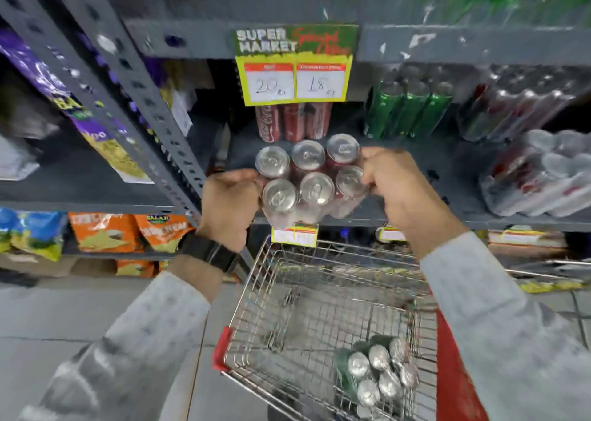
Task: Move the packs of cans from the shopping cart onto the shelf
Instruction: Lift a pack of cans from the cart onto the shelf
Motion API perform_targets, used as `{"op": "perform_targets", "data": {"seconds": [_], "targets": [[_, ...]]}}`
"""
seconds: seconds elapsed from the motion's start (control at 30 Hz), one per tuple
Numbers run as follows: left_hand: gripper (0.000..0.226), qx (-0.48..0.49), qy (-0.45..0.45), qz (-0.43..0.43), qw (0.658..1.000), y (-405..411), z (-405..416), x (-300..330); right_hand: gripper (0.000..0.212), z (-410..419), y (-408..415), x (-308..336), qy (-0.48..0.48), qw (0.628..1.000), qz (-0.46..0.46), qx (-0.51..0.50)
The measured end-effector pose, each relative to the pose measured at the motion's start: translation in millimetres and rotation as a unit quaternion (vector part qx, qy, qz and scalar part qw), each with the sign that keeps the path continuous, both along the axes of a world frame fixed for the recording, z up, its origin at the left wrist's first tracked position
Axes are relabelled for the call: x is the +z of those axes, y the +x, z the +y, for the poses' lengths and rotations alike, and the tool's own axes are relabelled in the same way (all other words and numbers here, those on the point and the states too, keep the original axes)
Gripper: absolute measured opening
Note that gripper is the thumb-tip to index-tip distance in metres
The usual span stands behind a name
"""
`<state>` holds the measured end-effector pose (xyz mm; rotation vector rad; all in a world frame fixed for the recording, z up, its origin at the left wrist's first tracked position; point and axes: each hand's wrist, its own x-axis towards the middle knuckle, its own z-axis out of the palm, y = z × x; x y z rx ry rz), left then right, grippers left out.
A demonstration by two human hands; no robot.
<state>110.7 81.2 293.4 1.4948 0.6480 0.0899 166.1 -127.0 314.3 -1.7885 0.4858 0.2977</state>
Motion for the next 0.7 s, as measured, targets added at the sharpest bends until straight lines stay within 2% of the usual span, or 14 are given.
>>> {"op": "perform_targets", "data": {"seconds": [0.07,0.13,0.27,0.43,0.5,0.57,0.6,0.63,0.7], "targets": [[0.036,0.023,0.008,0.002,1.0,19.3,0.6,-4.0,0.04,8.0,24.3,-1.5,-0.001,1.0,-0.005,0.008],[0.038,0.029,0.019,-0.003,0.999,33.7,2.8,-10.2,0.024,14.0,41.1,-2.7,-0.025,1.0,0.002,0.018],[0.015,0.015,0.022,0.01,1.0,54.4,8.4,-20.7,0.024,21.3,62.0,-10.4,-0.089,0.995,0.009,0.051],[0.026,-0.008,0.036,0.032,0.999,64.3,10.9,-25.3,0.021,19.8,64.2,-21.6,-0.084,0.995,0.002,0.058],[0.032,-0.011,0.023,0.039,0.999,59.9,9.7,-22.4,0.044,14.4,59.8,-26.1,-0.053,0.996,-0.008,0.077],[0.019,-0.018,0.032,0.048,0.998,43.7,6.1,-22.0,0.064,5.3,45.3,-34.6,-0.041,0.996,-0.029,0.07],[0.025,-0.006,0.046,0.051,0.998,30.2,2.7,-24.3,0.072,-1.5,33.0,-40.2,-0.04,0.996,-0.052,0.057],[0.036,0.014,0.06,0.044,0.997,13.4,-1.3,-30.5,0.076,-9.9,17.9,-47.5,-0.035,0.995,-0.08,0.037],[0.038,0.025,0.082,0.015,0.996,-26.2,-16.5,-49.8,0.073,-29.8,-17.0,-67.7,-0.017,0.992,-0.123,-0.002]]}}
